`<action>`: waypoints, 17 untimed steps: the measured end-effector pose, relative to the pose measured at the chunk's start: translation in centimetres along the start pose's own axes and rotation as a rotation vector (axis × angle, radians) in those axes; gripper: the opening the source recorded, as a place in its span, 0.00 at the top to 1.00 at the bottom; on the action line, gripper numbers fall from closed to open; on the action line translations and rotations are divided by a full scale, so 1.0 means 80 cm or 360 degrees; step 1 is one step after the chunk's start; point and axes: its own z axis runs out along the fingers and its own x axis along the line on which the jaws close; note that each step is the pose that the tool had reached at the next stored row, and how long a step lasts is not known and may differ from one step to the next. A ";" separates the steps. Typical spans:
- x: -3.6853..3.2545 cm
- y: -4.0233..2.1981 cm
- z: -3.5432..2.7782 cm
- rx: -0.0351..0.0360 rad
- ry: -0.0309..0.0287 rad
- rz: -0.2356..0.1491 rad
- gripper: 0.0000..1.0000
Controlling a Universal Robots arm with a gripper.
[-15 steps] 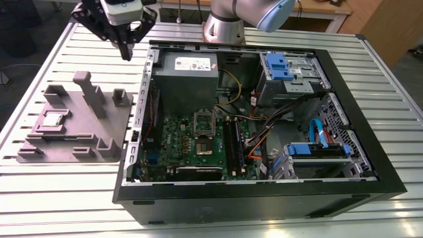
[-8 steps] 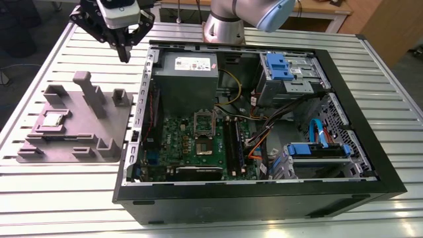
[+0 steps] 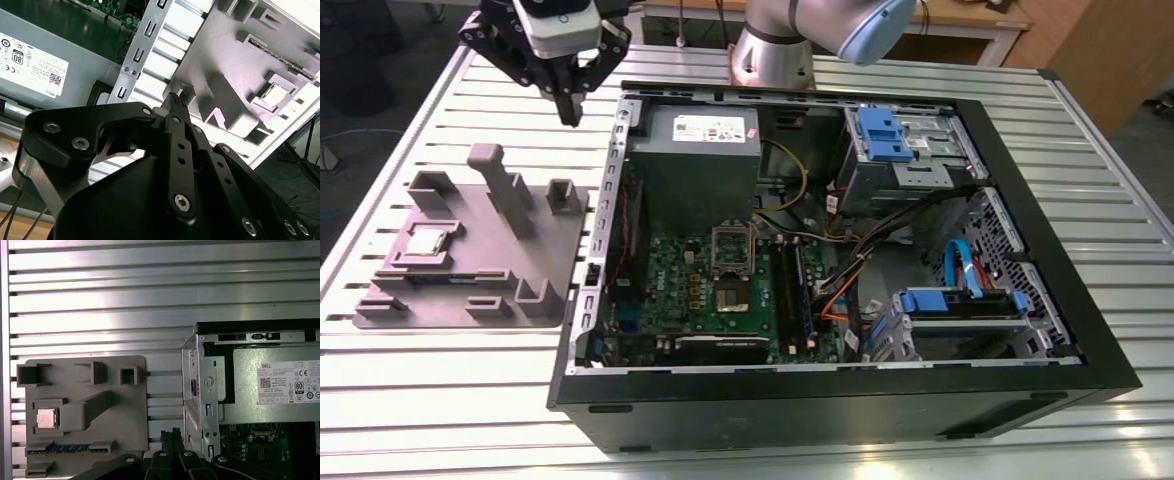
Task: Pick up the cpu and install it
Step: 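Reach for the cpu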
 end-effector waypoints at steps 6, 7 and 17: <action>0.0022 -0.0001 0.0004 0.0000 0.00000 0.0000 0.90; 0.0024 -0.0002 0.0004 0.0000 0.00001 0.0000 0.90; 0.0072 -0.0008 0.0085 0.0001 0.00106 0.0000 0.90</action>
